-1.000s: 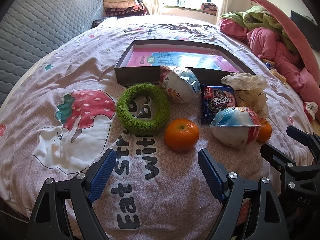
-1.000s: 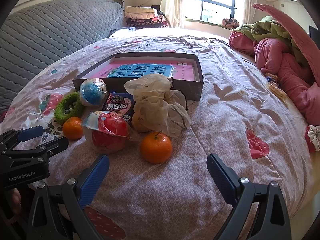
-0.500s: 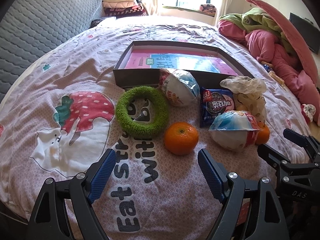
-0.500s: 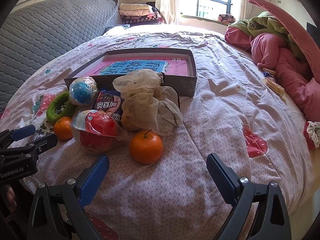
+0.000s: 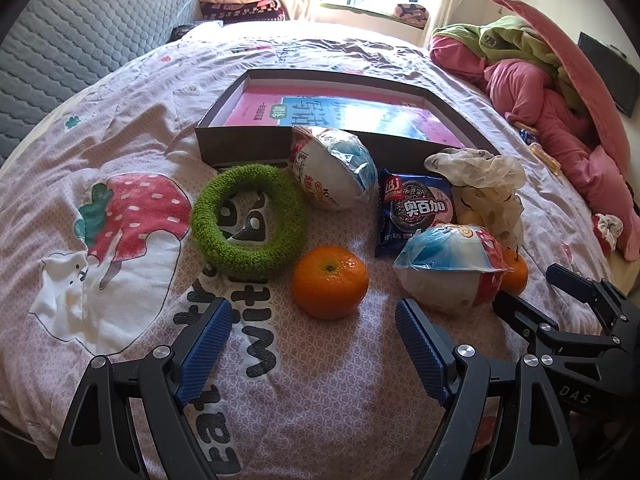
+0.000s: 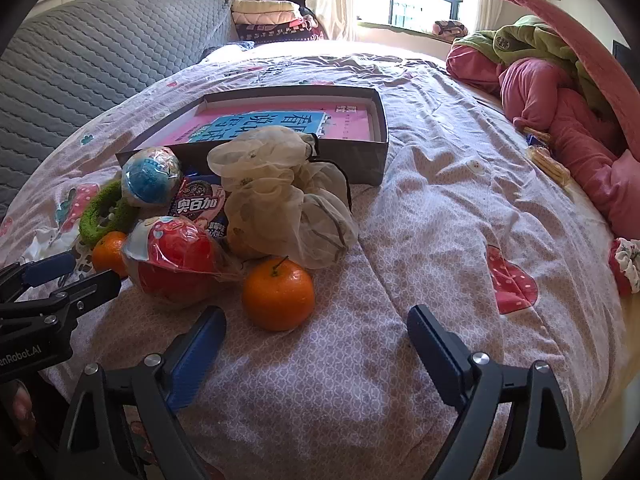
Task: Organize objects
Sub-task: 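Move the left tool toward one orange while the right tool approaches the other orange, then close the left tool on its orange while the right tool closes on the other orange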
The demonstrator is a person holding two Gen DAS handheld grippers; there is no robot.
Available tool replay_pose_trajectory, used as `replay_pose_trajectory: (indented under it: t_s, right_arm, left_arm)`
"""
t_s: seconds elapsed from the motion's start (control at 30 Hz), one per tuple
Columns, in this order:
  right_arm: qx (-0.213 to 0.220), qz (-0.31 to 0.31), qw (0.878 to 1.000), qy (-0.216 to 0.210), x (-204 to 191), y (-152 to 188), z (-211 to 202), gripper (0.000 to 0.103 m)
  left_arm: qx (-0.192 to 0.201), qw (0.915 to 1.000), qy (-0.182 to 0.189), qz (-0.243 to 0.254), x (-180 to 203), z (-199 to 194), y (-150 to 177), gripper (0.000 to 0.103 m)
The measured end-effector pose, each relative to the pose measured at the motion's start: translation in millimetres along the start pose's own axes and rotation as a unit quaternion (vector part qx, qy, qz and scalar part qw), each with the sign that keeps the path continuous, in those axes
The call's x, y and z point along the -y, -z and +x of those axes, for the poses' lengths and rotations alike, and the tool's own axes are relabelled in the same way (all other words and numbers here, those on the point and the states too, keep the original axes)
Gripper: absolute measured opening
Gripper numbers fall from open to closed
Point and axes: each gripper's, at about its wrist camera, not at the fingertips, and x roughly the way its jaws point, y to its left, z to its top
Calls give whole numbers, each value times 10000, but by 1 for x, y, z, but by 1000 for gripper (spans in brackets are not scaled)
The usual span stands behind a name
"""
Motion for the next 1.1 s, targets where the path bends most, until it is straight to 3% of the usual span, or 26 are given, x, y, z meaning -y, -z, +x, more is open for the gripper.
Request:
replay_pose_trajectory:
  t_s: [0.37, 0.5, 0.67, 0.77, 0.93, 1.1]
  right_arm:
    - [-140, -12, 9999, -75, -2, -1, 11, 79]
    - [-160, 63, 9998, -124, 0, -2, 12, 75]
    - [-146, 13, 9998, -92, -3, -3, 15, 71]
    - [-127, -9, 9999, -105, -4, -5, 15, 67]
    - [-109, 14, 9997, -206, -6, -6, 17, 59]
    - [-67, -31, 9997, -220, -11, -8, 18, 49]
  left_arm:
    - [-81, 9995, 260, -189, 2, 6, -3, 83]
    - [-87, 9993, 274, -246, 2, 7, -4, 67]
    - [-161, 9989, 299, -313, 2, 13, -8, 63]
    - [-162, 9986, 364, -344, 4, 14, -9, 51]
    - [-208, 9984, 367, -369, 9, 18, -12, 50]
    - [-261, 9981, 404, -373, 12, 23, -13, 41]
